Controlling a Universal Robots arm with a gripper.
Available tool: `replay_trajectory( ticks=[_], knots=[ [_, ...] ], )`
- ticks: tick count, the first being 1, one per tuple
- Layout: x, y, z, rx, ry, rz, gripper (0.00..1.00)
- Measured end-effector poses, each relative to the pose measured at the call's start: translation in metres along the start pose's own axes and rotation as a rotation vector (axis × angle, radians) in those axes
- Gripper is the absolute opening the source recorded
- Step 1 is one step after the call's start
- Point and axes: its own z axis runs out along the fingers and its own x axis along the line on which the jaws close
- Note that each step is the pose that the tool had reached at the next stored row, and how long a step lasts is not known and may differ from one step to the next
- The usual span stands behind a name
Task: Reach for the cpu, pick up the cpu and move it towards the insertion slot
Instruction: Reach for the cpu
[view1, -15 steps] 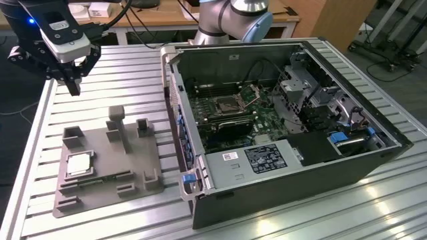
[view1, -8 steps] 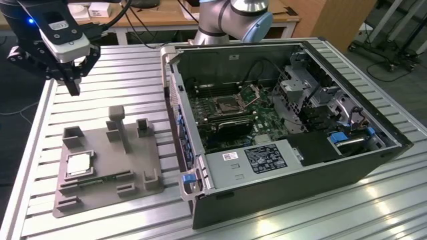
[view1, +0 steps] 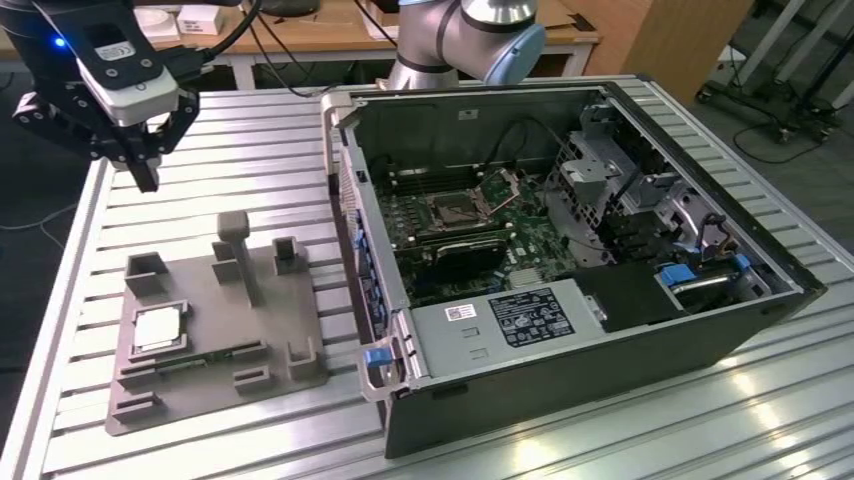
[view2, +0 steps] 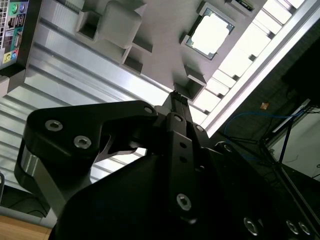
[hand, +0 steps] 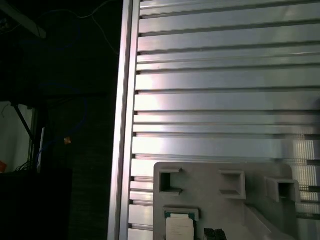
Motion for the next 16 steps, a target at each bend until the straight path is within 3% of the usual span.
replay_trajectory(
  ticks=[16],
  knots=[
    [0.0012,-0.0001,0.0001,0.0,-0.0001,0.0,0.11]
  ],
)
